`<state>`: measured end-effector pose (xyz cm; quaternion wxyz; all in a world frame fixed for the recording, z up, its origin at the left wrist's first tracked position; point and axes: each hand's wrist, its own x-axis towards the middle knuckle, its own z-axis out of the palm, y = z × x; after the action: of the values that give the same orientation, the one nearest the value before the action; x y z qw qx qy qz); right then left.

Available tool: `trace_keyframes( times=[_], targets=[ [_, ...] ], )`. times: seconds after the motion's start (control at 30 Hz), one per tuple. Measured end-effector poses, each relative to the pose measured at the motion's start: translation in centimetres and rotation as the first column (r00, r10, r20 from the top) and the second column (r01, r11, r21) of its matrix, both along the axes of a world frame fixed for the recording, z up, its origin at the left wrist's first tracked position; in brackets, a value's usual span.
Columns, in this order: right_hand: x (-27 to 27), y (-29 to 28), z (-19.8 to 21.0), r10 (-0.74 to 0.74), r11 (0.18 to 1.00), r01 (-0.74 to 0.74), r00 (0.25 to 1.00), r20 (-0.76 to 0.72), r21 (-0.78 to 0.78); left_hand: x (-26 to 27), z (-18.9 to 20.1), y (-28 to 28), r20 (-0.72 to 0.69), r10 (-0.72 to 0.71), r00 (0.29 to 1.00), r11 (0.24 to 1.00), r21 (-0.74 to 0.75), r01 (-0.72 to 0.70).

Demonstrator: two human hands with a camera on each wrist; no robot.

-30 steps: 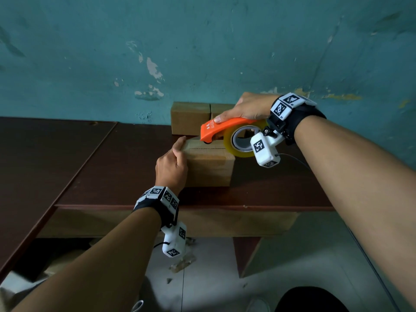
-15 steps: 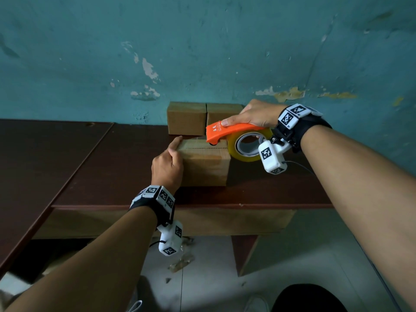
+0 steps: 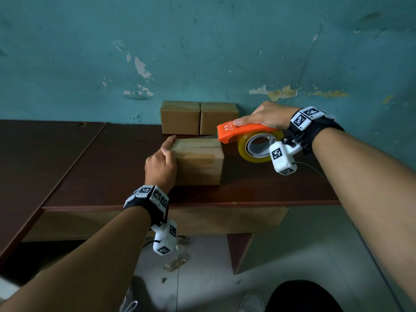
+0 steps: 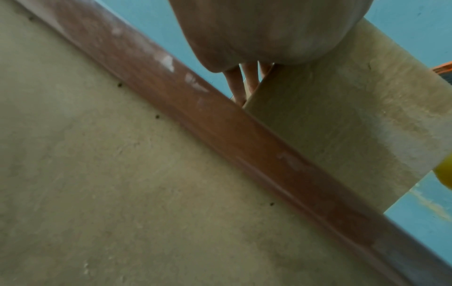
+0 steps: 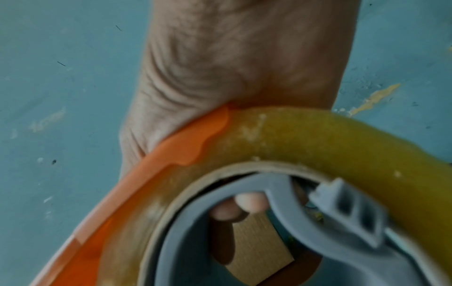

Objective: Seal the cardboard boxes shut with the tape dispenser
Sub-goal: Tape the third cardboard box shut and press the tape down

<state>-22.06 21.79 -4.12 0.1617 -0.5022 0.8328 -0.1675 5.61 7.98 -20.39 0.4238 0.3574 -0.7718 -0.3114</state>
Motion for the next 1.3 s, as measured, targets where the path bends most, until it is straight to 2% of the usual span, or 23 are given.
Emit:
trace_keyframes(
  times=[0.43, 0.9, 1.3],
  targets=[
    [-1.0, 1.0, -0.5, 0.016, 1.000, -0.016, 1.000, 0.015, -0.021, 0.0, 0.1, 0.2, 0.006, 0.009, 1.000, 1.000, -0.014, -0.009],
    [-4.0, 4.4, -1.4, -0.058, 0.998, 0.059, 0.997, 0.059, -0.021, 0.0, 0.1, 0.3, 0.008, 0.016, 1.000, 1.000, -0.011, -0.015],
    [-3.0, 4.0, -2.9, -0.028, 0.999, 0.027, 0.999, 0.033, 0.036, 0.0, 0.0, 0.2, 0.014, 0.017, 1.000, 1.000, -0.009, -0.017]
  ],
)
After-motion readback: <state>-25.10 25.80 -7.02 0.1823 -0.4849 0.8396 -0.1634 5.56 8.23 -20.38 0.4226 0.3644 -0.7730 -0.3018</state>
